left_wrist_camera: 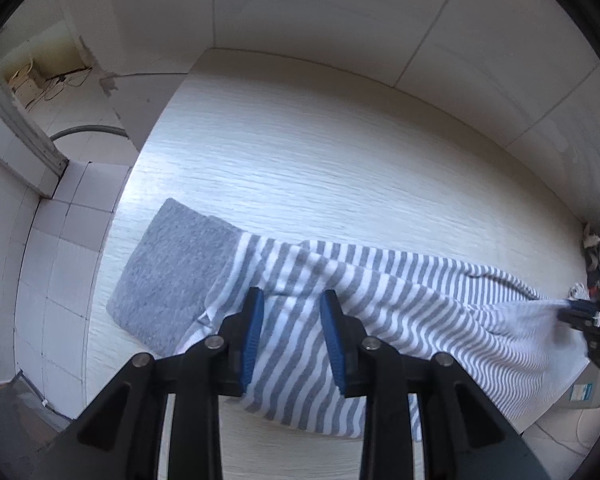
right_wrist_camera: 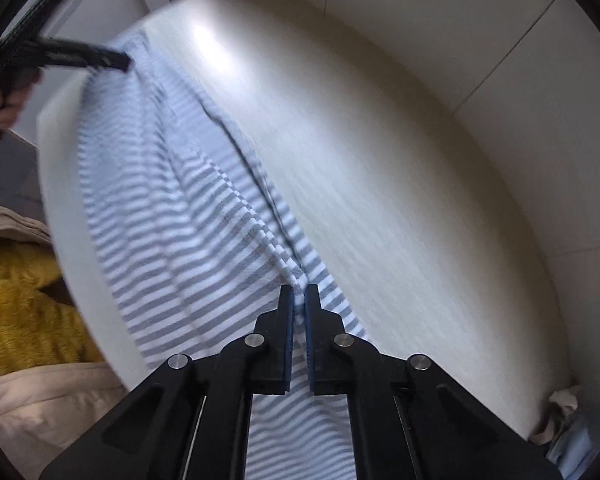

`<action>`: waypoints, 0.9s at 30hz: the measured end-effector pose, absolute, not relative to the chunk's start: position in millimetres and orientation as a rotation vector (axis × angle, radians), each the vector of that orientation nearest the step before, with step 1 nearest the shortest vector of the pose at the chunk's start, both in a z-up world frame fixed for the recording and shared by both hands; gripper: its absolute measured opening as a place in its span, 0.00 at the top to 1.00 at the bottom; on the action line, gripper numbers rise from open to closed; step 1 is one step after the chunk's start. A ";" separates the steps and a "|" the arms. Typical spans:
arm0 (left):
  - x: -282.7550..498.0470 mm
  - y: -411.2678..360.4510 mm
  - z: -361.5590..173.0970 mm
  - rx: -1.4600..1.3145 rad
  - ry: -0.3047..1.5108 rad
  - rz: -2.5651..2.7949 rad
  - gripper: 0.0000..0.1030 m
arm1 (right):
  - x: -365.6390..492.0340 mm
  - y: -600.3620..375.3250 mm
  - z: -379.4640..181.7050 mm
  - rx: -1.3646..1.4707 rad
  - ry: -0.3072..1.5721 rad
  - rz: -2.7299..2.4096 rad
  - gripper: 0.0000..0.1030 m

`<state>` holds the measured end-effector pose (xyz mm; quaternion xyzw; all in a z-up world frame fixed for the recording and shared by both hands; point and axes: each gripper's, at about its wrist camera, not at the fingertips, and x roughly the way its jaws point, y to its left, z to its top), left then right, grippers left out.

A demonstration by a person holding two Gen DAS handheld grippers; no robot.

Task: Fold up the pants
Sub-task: 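Pinch and release the folded pants with the right gripper to smooth them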

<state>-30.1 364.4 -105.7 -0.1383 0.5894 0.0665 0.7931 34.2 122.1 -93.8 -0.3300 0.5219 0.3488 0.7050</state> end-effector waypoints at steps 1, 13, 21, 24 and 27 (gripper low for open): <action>-30.8 365.4 -105.3 -0.301 1.267 0.146 0.70 | 35.0 116.5 -85.1 -0.723 1.148 0.775 0.94; -25.9 359.4 -98.6 -0.293 1.266 0.162 0.70 | 67.9 111.4 -133.6 -0.695 1.180 0.585 0.93; -19.5 315.3 -78.0 -0.253 1.239 -0.013 0.70 | 65.6 83.2 -112.9 -0.647 1.163 0.491 0.75; -15.5 291.0 -78.2 -0.213 1.243 -0.058 0.70 | 66.0 41.0 -103.0 -0.648 1.159 0.427 0.75; -15.7 267.1 -79.8 -0.211 1.255 -0.064 0.70 | 69.1 -2.6 -100.7 -0.655 1.176 0.377 0.75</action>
